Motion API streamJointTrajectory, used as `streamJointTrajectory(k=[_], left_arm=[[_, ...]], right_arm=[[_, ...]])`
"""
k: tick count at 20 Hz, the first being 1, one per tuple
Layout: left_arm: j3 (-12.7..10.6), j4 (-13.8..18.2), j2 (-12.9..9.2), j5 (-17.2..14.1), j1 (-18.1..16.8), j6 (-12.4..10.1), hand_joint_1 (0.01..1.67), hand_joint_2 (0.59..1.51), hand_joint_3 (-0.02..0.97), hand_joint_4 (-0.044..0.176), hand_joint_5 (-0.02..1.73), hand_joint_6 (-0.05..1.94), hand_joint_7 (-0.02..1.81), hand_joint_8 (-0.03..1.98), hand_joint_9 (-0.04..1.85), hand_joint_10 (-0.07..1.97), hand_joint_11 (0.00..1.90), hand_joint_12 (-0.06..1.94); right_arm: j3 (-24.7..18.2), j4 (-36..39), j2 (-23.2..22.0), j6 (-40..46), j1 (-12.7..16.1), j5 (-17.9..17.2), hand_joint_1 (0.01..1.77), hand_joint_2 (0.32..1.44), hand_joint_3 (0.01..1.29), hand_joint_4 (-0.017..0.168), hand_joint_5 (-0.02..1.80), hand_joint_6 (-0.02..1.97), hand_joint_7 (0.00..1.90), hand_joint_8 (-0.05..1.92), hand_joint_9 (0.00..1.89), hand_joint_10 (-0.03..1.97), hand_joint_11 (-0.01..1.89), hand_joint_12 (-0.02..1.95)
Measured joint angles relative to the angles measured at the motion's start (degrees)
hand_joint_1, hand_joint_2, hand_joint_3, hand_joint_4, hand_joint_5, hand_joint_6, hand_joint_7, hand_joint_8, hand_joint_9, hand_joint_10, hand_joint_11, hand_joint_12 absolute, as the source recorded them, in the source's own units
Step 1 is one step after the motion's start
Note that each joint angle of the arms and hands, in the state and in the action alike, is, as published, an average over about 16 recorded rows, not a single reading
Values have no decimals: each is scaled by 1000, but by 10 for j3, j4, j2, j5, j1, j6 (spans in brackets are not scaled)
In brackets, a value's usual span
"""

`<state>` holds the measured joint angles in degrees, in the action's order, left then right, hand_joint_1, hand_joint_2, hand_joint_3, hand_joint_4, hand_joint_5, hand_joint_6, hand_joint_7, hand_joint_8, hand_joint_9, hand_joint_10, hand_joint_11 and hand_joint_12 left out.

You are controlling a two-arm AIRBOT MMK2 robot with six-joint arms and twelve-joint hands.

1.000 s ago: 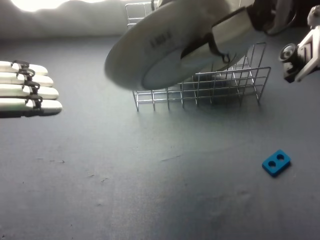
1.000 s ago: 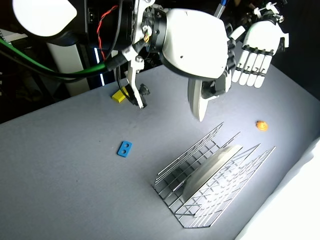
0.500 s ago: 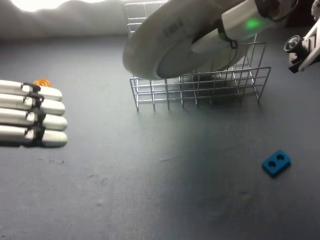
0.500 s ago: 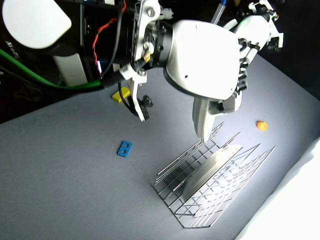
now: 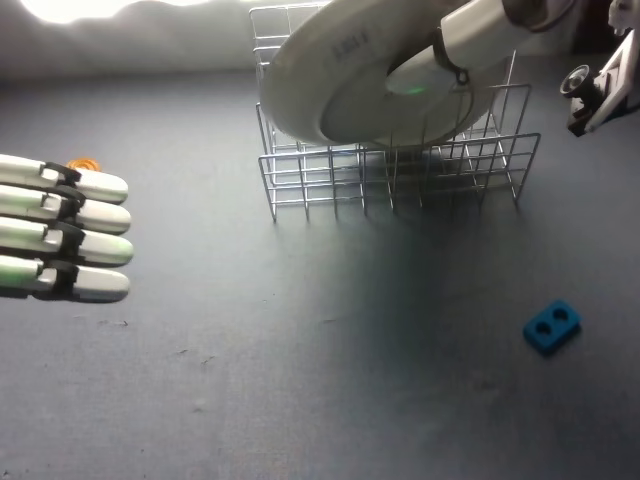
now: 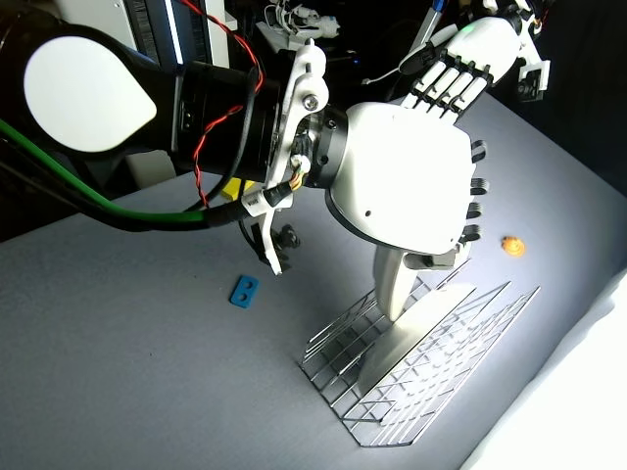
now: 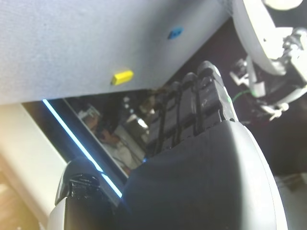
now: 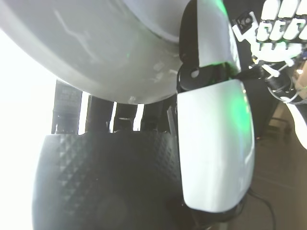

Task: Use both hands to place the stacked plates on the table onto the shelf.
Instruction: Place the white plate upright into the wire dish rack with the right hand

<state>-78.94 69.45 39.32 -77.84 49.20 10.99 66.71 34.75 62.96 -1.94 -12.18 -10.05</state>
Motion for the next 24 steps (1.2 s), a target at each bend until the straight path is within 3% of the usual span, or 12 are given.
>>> streamJointTrajectory(k=[11,24], left_arm=[[-11,50,1,-9,-53,-10,15,1110,14,6,56,7,62,8,23,7,20,11],[-15,40,2,-10,-43,-15,16,1110,14,7,63,8,73,8,31,8,20,11]], right_arm=[[46,-47,39,-13,-8,33,1241,931,13,-7,1050,791,1168,749,1388,10,932,993],[82,-55,73,-31,-30,38,1241,932,14,-9,1039,761,1191,715,1388,10,938,1069]])
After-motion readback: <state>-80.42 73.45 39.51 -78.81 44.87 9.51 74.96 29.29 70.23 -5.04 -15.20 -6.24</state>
